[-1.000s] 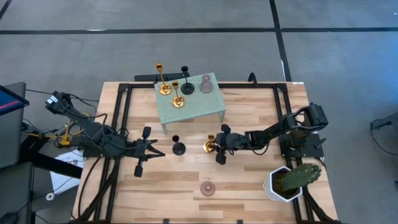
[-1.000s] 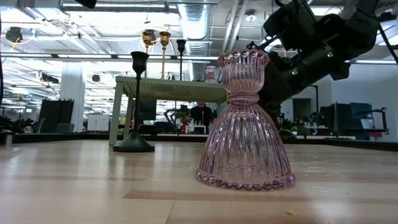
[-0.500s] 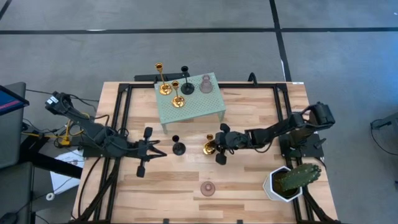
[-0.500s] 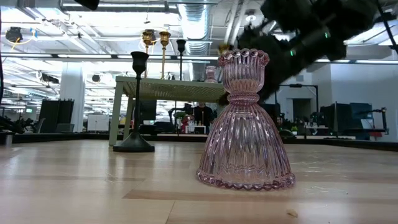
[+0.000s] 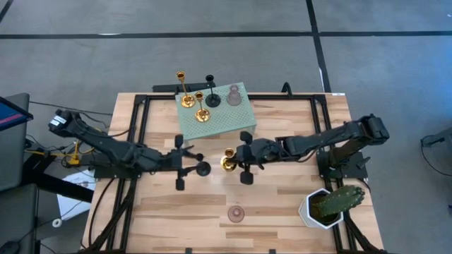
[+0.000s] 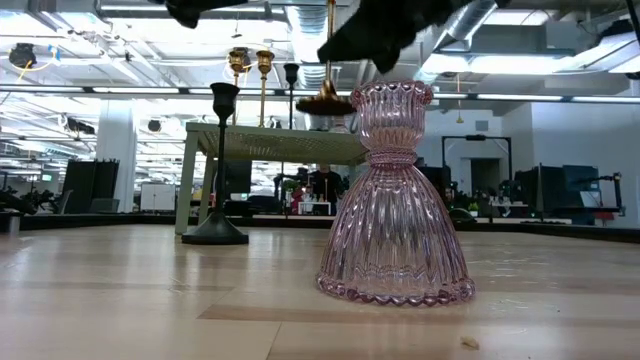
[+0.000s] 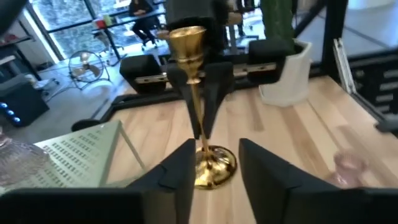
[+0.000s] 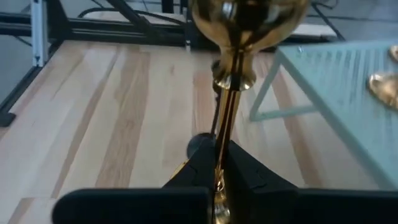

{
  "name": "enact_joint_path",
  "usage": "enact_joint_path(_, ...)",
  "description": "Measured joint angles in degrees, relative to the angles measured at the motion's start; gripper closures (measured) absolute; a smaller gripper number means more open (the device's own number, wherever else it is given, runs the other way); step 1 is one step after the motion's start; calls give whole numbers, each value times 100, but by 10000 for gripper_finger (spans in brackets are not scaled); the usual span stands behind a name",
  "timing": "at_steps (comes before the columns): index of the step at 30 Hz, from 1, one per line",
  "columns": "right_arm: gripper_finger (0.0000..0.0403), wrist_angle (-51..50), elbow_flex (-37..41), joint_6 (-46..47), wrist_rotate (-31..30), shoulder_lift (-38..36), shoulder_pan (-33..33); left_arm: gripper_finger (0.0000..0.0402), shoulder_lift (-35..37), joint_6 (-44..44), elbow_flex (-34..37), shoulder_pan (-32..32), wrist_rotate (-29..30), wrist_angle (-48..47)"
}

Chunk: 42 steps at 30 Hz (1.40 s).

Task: Pick & Place candle stick holders
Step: Put the gold candle holder on the shelf

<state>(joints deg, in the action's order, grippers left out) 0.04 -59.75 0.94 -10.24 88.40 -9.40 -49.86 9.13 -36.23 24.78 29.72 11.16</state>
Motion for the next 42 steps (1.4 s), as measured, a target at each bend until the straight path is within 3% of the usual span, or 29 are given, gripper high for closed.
enact_joint_path(7, 402, -65, -343, -306, 136, 4, 14, 244, -431, -35, -2, -384, -533, 1240)
enact_joint_path(18, 403, 39, -371, -395, 133, 7, 14, 283, -1275, -233, -4, -1111, -1409, 2678)
enact_joint_path(22, 403, 41, -371, -416, 133, 7, 14, 294, -1366, -256, -5, -1244, -1796, 2973)
enact_joint_path(32, 403, 224, -371, -457, 293, 9, 17, 300, -1817, -510, -9, -1476, -1814, 3582)
enact_joint_path(42, 403, 253, -371, -456, 327, 7, 36, 300, -1879, -575, -9, -1482, -2344, 3874)
